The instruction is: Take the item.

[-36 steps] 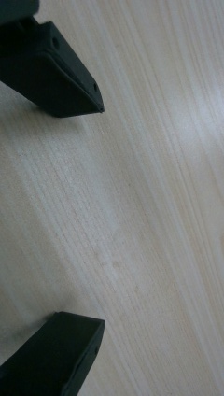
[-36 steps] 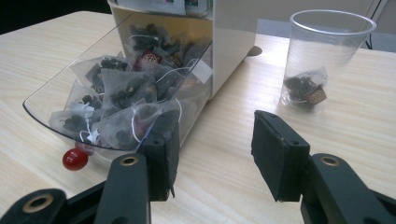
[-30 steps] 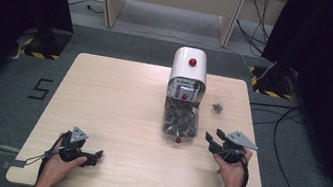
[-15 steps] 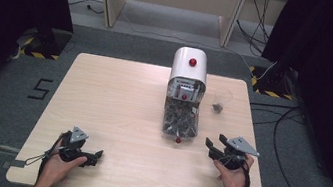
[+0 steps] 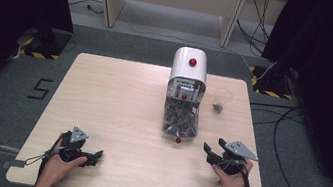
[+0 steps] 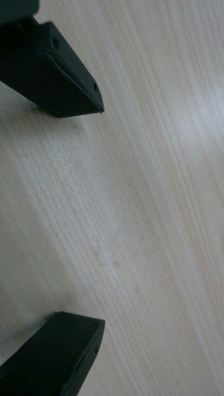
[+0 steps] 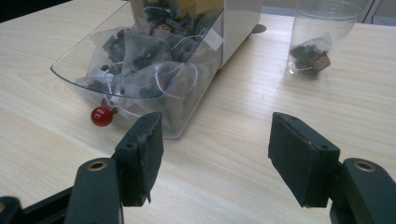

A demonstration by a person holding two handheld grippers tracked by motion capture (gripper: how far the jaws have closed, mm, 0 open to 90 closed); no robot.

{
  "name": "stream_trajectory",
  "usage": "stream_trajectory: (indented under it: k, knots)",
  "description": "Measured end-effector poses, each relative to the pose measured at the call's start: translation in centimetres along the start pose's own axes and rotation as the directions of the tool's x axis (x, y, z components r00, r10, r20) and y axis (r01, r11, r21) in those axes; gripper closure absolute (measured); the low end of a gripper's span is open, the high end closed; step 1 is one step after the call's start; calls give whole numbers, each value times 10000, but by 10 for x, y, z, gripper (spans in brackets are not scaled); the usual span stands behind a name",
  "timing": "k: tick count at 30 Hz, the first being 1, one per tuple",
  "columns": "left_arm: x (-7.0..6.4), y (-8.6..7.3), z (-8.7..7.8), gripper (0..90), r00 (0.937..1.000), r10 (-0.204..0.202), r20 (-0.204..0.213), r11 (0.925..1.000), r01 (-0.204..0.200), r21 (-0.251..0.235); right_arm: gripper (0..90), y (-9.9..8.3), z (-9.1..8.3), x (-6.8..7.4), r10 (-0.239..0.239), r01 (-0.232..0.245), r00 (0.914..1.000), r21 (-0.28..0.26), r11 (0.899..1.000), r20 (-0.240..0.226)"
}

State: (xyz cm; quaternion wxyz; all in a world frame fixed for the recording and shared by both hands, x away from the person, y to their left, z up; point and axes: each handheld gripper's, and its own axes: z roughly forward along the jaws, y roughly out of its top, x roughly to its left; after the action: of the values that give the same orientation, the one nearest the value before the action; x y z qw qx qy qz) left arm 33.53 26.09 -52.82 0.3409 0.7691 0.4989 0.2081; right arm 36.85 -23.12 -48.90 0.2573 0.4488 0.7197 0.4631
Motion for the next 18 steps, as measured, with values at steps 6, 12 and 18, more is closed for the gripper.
stream_trajectory:
  k: [6, 12, 18]
  knots:
    - [0, 0, 0, 0, 10000, 0, 1, 10000, 0, -1, 356, -2, -5, 7, -151, 150, 9996, -22, 9999, -220]
    - [0, 0, 0, 0, 10000, 3, 2, 10000, -3, 3, 358, -4, -8, 14, -263, 263, 9987, 0, 9997, -447]
    - [0, 0, 0, 0, 10000, 2, 0, 10000, -2, -3, 358, -5, -11, 20, -323, 323, 9978, -10, 9995, -574]
